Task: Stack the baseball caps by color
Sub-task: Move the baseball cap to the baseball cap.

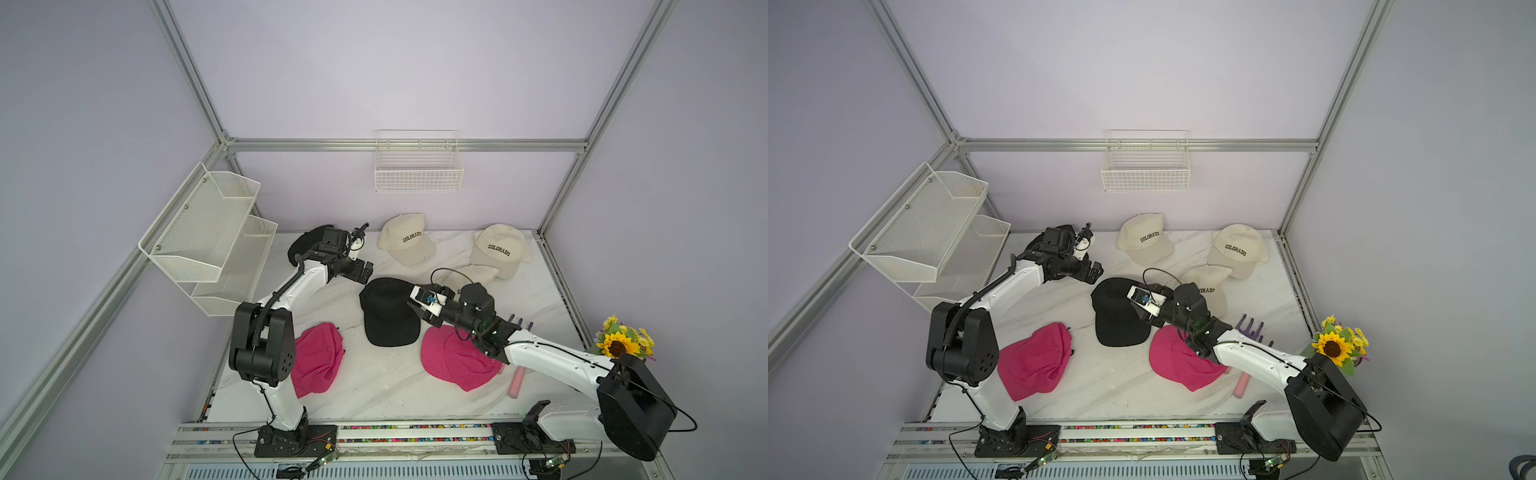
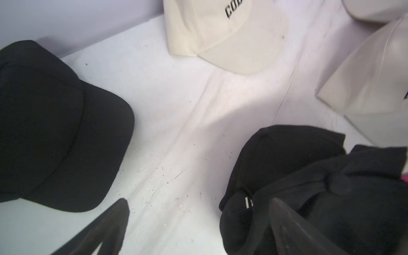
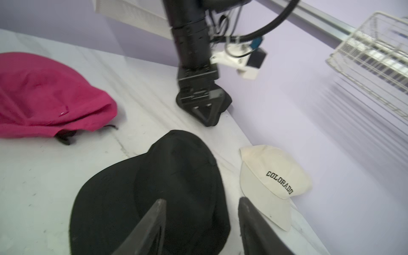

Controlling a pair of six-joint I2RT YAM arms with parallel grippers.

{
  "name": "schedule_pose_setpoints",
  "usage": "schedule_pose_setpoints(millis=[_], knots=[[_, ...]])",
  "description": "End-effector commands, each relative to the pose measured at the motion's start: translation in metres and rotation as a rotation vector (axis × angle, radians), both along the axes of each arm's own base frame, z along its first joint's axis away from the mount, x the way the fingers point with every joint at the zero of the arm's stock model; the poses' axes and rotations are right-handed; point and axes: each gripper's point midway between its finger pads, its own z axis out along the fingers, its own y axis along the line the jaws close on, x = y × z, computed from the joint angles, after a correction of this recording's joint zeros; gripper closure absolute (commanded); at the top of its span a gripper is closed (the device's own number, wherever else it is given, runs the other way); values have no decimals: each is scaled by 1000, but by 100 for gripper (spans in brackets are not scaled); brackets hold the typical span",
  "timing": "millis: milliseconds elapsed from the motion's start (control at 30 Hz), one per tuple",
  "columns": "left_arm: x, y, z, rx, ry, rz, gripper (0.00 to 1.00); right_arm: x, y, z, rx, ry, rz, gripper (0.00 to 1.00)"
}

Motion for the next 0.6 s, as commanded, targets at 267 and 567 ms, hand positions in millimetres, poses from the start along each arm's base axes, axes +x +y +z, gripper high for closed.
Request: schedule_pose_setpoints(millis=[267,567], knots=[[-3,-48,24,-412,35,129,0,-63,45,-66,-262,-118,134,44],[0,-77,-8,-492,134,77,0,-73,50,-115,-389,-140,146,44]])
